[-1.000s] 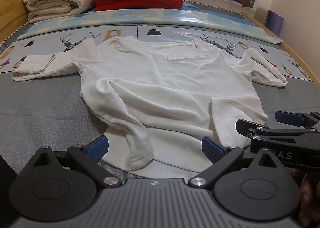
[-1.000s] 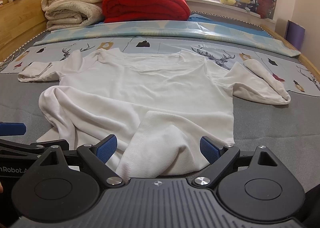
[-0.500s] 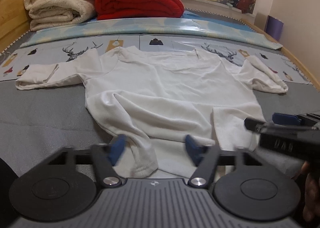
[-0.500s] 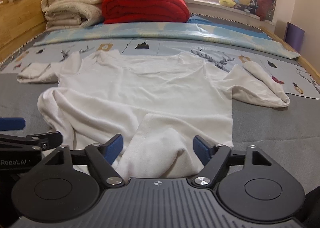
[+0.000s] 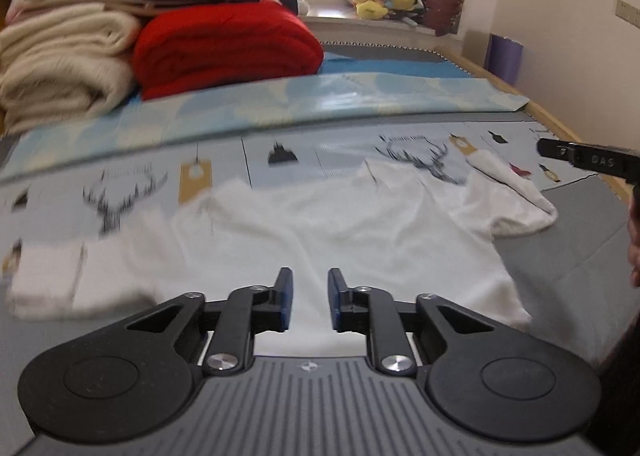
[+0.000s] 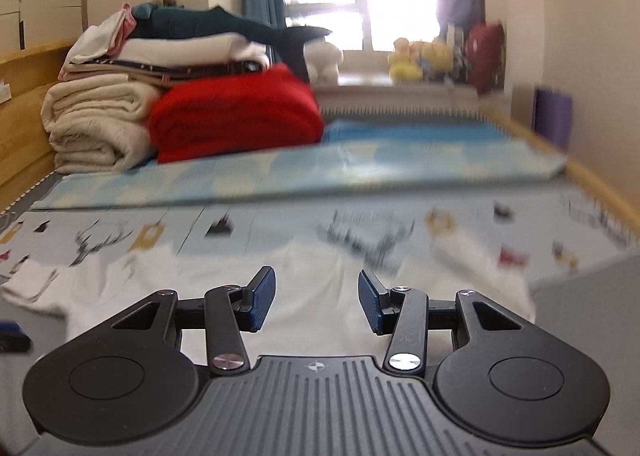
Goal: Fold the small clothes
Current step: 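Reach both grippers to the shirt shoulders and close on the fabric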
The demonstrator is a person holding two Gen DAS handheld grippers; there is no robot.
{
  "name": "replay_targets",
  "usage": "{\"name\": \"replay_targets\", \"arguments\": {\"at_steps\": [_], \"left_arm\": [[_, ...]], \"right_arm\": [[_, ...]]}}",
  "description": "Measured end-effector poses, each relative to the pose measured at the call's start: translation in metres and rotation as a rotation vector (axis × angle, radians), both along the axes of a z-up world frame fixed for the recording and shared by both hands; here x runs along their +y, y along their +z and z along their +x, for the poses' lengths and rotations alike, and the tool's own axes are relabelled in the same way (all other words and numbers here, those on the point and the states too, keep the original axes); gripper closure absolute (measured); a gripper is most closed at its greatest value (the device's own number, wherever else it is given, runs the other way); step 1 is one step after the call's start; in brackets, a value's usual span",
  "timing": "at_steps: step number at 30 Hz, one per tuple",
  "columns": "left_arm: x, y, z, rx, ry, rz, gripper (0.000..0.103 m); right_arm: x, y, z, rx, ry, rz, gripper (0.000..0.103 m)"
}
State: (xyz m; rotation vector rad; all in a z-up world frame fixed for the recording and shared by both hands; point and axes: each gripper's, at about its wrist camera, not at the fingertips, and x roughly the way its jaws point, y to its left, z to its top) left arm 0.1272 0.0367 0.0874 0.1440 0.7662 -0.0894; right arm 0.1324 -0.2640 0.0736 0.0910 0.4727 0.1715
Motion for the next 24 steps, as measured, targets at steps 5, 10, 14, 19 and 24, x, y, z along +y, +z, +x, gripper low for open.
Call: {"name": "replay_targets", "arguments": {"at_steps": [5, 10, 14, 19, 24], "left_arm": [[0.038, -0.012, 0.081, 0.03, 0.049, -0.054, 0.094], [0.078, -0.055, 0.132, 0.147, 0.165, -0.171, 0.094], [0.09, -0.075, 0.159, 0.177, 0.197, -0.239, 0.094], [0.105, -0.101, 0.189, 0.215, 0.298, -0.334, 0.094], [0.121, -0.126, 0.218, 0.241, 0.399, -0.425, 0.094]], "right_arm": [[-0.008, -0.005, 0.071, 0.032, 0.039, -0.006, 0.055], [0.0, -0.043, 0.128, 0.147, 0.041, -0.041, 0.055], [0.003, -0.065, 0.165, 0.248, 0.054, 0.025, 0.055], [0.011, -0.094, 0.203, 0.344, 0.045, 0.047, 0.054], [0.018, -0.124, 0.236, 0.427, 0.019, 0.07, 0.053]]}}
